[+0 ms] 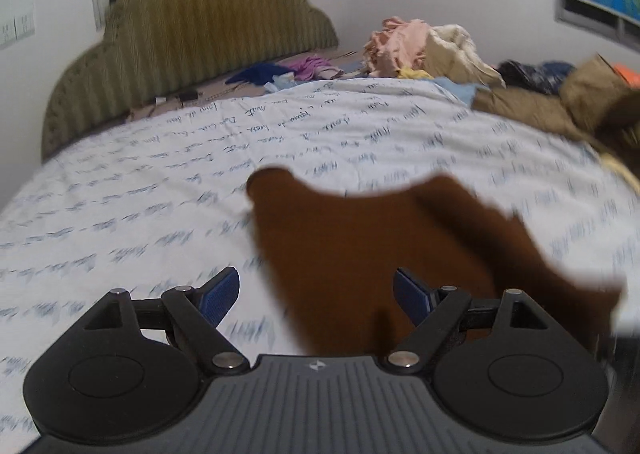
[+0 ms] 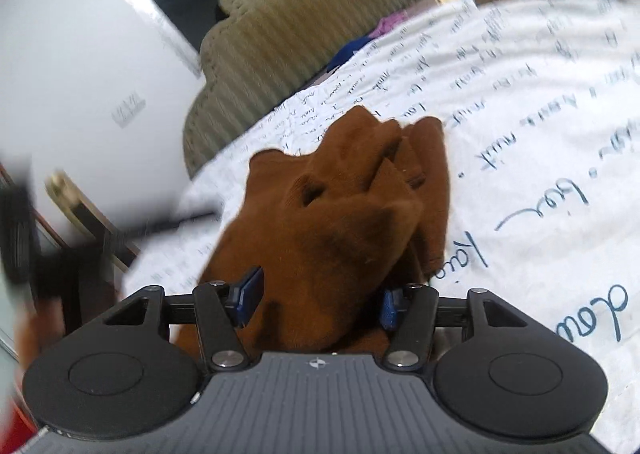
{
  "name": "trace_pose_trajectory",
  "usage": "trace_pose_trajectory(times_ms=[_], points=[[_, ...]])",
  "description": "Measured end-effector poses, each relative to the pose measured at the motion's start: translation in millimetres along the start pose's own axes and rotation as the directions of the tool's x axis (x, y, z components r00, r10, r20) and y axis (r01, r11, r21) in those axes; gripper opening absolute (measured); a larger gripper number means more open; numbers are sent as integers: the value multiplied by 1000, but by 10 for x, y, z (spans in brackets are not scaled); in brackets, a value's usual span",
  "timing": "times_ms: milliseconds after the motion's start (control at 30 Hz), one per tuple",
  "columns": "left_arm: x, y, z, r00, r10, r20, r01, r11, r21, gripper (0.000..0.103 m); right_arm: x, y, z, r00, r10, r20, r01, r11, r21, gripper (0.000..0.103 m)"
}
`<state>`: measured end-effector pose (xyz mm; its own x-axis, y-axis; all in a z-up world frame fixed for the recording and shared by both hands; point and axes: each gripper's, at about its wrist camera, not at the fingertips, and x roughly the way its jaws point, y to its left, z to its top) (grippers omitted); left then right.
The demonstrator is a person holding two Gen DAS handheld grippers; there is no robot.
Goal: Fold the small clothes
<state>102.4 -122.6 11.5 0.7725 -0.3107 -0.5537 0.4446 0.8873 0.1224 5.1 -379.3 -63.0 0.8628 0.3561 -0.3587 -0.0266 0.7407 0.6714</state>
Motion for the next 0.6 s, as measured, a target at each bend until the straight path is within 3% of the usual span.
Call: trace_pose_trajectory(times_ms=[100,233,300,433,533,600], points=[[-282,-43,-328,999,-12,37,10,998,61,85,-1,-159,103,998,59,0,-59,992,114,58],[-586,-184,-587,991,-75,109,56,985,165,85,85,-161,178,997,78,-6,-76,985,155,60],[-686,-272,-690,984,-103,147,67,971,230,95,133,-126,193,998,64,-11,-61,986,155,60],[-653,-439,-822,981,-56,184,-12,937,350,100,159,-116,170,999,52,-10,-49,985,167,58],[-591,-512,-865,980,-26,197,-55,917,395,100,128,-120,197,1000,27,3,-27,986,163,47],[-570,-504,-883,976,-1,218,-86,918,387,100,117,-85,225,1000,14,13,-15,990,143,32]])
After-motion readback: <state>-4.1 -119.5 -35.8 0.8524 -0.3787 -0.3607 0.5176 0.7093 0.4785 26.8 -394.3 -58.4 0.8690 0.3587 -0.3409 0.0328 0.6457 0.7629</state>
